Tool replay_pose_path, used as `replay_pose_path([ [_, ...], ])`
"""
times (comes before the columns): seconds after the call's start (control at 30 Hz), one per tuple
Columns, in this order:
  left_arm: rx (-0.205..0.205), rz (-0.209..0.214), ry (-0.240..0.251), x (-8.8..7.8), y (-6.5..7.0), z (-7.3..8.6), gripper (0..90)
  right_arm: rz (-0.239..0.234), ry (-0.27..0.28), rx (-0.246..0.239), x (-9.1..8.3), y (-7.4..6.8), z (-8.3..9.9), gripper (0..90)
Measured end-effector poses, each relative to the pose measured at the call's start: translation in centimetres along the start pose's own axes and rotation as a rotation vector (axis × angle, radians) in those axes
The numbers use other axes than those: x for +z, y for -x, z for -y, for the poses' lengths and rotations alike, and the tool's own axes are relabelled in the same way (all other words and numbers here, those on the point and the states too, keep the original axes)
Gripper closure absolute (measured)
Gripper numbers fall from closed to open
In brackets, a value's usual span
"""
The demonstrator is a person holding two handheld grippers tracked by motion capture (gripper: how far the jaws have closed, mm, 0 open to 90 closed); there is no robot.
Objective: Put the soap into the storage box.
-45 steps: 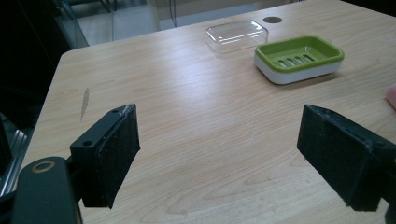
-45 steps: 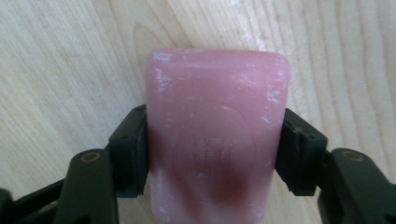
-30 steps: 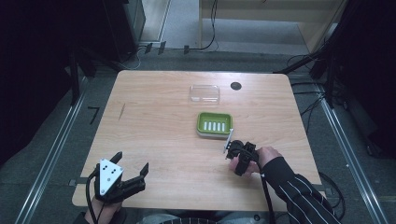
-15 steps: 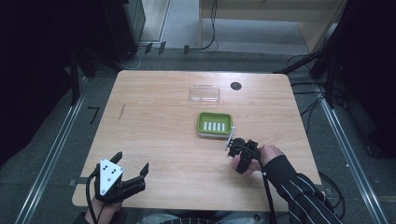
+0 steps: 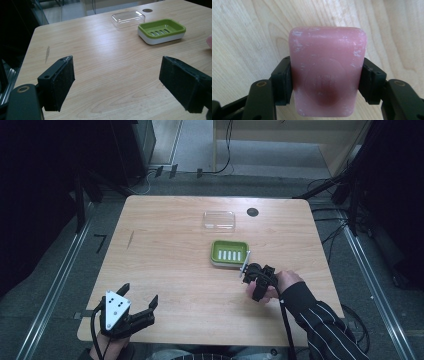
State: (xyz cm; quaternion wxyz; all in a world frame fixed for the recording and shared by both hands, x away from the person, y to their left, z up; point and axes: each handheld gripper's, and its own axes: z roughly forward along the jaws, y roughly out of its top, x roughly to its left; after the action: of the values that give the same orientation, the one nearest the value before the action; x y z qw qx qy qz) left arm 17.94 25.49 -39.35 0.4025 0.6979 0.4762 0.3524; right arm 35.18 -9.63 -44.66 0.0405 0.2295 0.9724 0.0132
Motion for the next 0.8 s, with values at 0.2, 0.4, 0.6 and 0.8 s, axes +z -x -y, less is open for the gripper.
replay_pose_path([
  [0.2, -0.002, -0.007, -0.002, -0.2, -0.1, 0.1, 13.4, 0.006, 0.01, -0.014, -0.5, 0.3, -0.8, 38.6],
  [0.4, -0.003, -0.014, -0.004, -0.4, -0.1, 0.2, 13.4, 0.009, 0.013, -0.018, -0.9, 0.5, -1.3, 38.6],
  [0.6, -0.007, -0.015, -0.003, -0.4, -0.2, 0.2, 13.4, 0.012, 0.014, -0.024, -1.1, 0.7, -1.9, 38.7],
  [0.8, -0.01, -0.02, -0.006, -0.5, -0.2, 0.3, 13.4, 0.013, 0.02, -0.024, -1.5, 1.0, -2.5, 38.7],
])
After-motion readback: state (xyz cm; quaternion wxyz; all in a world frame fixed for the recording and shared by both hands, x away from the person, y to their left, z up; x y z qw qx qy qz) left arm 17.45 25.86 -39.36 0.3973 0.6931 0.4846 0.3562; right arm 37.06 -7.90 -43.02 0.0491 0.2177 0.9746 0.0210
